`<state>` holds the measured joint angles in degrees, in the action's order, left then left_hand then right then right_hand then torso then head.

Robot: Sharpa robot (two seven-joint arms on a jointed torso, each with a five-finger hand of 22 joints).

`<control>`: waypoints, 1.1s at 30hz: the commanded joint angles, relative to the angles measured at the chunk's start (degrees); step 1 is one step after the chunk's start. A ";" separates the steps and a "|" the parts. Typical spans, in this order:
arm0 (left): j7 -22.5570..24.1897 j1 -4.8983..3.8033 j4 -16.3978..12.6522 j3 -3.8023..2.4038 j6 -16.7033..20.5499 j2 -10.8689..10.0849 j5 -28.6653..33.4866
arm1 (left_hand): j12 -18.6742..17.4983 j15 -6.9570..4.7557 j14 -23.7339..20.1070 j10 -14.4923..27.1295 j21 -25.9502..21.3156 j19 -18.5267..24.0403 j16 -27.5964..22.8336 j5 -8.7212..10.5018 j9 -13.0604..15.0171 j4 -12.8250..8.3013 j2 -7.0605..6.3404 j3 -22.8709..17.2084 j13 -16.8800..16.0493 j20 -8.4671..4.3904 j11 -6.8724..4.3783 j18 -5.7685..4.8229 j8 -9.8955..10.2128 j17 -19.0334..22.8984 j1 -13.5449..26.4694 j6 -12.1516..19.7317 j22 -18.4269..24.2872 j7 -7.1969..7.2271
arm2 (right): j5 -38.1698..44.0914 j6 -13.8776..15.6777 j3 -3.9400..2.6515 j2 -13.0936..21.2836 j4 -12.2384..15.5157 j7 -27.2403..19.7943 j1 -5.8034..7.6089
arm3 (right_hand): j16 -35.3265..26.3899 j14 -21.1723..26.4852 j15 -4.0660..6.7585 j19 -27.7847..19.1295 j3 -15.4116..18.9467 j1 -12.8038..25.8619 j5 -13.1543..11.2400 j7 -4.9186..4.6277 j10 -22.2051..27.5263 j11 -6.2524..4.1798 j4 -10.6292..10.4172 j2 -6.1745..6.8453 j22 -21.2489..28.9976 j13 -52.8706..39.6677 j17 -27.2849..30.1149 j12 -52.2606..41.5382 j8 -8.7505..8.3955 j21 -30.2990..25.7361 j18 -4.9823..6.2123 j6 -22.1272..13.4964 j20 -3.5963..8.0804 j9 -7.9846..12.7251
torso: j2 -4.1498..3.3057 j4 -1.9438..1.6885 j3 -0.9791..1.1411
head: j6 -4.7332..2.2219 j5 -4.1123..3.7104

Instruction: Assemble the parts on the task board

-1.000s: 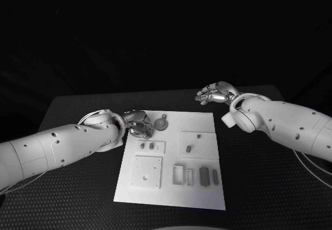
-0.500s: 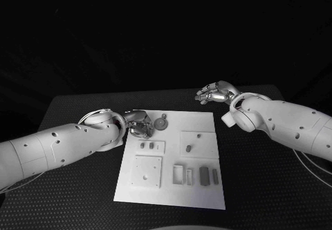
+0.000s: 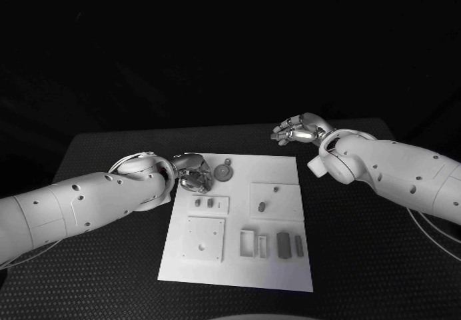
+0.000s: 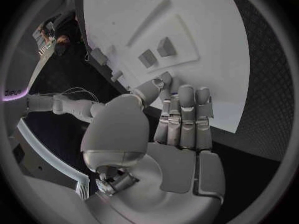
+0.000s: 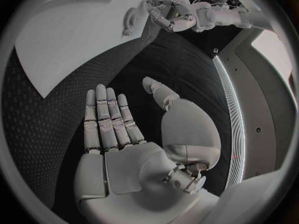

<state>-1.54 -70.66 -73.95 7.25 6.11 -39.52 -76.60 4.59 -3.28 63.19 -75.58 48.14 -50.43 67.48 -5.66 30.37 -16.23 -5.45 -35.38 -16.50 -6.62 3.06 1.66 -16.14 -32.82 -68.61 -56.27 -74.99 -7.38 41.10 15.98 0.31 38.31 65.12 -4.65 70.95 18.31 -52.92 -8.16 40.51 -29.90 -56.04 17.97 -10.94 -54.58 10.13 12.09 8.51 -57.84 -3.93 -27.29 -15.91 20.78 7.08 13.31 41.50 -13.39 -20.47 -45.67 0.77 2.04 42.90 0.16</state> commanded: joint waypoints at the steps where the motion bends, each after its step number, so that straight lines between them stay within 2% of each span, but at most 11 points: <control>1: -0.87 0.32 -0.16 0.22 -1.27 -0.21 -0.01 | -0.59 0.23 -0.65 0.88 0.09 0.56 0.12 0.27 -0.50 -0.20 -1.15 0.07 0.17 -2.14 0.21 0.85 1.18 0.13 -0.31 2.39 -1.13 0.23 | -0.05 -0.74 -0.02 0.00 0.04 -0.42 -0.03 | -0.20 0.24 -0.34 0.41 0.18 0.27 0.13 -1.16 -0.55 -0.03 -0.19 -0.01 -0.09 0.00 0.09 0.34 0.28 -0.22 0.40 -0.07 -0.07 0.09 | 0.01 0.02 -0.02 | 0.01 -0.02; 6: -1.08 0.32 -0.27 0.19 -0.92 -0.28 -0.01 | -0.67 0.45 -0.98 1.34 0.12 0.80 0.20 0.38 -0.92 -0.15 -2.09 0.34 0.23 -1.90 0.45 0.95 1.96 0.18 -0.43 4.16 -1.13 0.24 | -0.05 -0.83 -0.02 0.00 0.04 -0.35 -0.03 | -0.21 0.25 -0.34 0.41 0.18 0.26 0.13 -1.16 -0.54 -0.03 -0.18 0.01 -0.10 0.00 0.09 0.35 0.28 -0.23 0.40 -0.08 -0.07 0.09 | -0.03 -0.01 -0.09 | -0.07 -0.08; 18: -1.33 0.32 -0.45 0.10 0.48 -0.73 -0.01 | -0.18 0.11 -0.79 0.31 0.30 0.70 0.57 0.07 -1.45 -0.03 -2.26 0.34 -0.13 -2.00 0.06 1.06 2.58 0.26 -0.59 6.10 -1.07 -0.30 | -0.05 -0.94 -0.02 -0.04 0.03 -0.33 -0.09 | -0.21 0.26 -0.38 0.42 0.20 0.27 0.10 -1.15 -0.52 -0.01 -0.18 0.00 -0.13 0.00 0.10 0.38 0.28 -0.28 0.40 -0.11 -0.07 0.11 | 0.00 -0.03 -0.09 | -0.15 -0.24; 24: -1.08 0.30 0.33 0.02 1.62 -1.19 0.30 | -0.23 0.03 -0.53 0.25 0.45 0.44 0.78 -0.10 -1.25 0.04 -2.04 0.12 -0.20 -2.13 -0.01 1.09 1.83 0.28 -0.82 5.14 -1.06 -0.69 | 0.55 -1.73 -0.02 0.12 0.11 -0.16 -0.14 | -0.20 0.25 -0.41 0.46 0.05 -0.13 0.01 -1.12 -0.54 -0.02 0.11 -0.05 -0.21 0.00 0.10 0.41 0.32 -0.39 0.43 -0.09 -0.04 0.13 | 0.03 -0.02 -0.06 | -0.32 -0.27; 30: -0.48 0.25 1.64 -0.29 2.77 -1.38 1.68 | -0.41 0.13 -0.44 0.53 0.54 0.29 0.88 -0.12 -0.88 0.10 -1.93 -0.18 -0.22 -2.11 0.11 1.11 0.71 0.38 -0.97 3.53 -1.04 -0.98 | 4.40 -3.18 -0.02 0.53 0.53 -0.80 -0.29 | -0.04 -0.04 -0.48 0.96 -1.05 -2.71 -1.19 -1.02 -0.90 -0.12 1.95 -0.54 -0.55 -0.05 0.03 0.36 0.66 -0.75 0.54 0.37 -0.08 0.18 | 0.06 -0.03 0.00 | -0.73 -0.25; 33: 0.15 0.10 2.68 -0.58 4.59 -1.46 4.68 | -0.39 0.12 -0.42 0.51 0.56 0.27 0.90 -0.09 -0.83 0.17 -1.92 -0.19 -0.25 -2.10 0.12 1.10 0.58 0.39 -0.88 3.35 -1.04 -1.03 | 7.25 -4.25 -0.02 0.99 1.04 -0.90 -0.38 | 0.31 -0.60 -0.23 1.67 -1.53 -3.85 -1.67 -0.81 -1.51 -0.34 2.89 -0.75 -0.79 -0.13 -0.17 0.08 1.01 -0.79 0.73 0.97 -0.10 0.14 | 0.07 0.01 0.04 | -0.91 -0.30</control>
<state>-2.56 -70.43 -71.52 6.75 7.97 -40.98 -75.29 4.20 -2.96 62.74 -74.95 48.57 -49.94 68.12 -5.67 29.46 -16.22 -7.32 -35.38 -16.70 -6.54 3.16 2.20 -15.30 -32.49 -69.27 -52.52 -74.99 -8.40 43.82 14.30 0.31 39.16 65.92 -4.70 70.62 18.31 -53.22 -8.43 41.87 -31.42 -59.63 16.45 -11.00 -55.86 9.77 14.74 7.72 -58.61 -3.99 -27.34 -15.69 21.55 6.48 13.31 42.16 -13.49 -20.37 -45.63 0.74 2.02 42.15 -0.08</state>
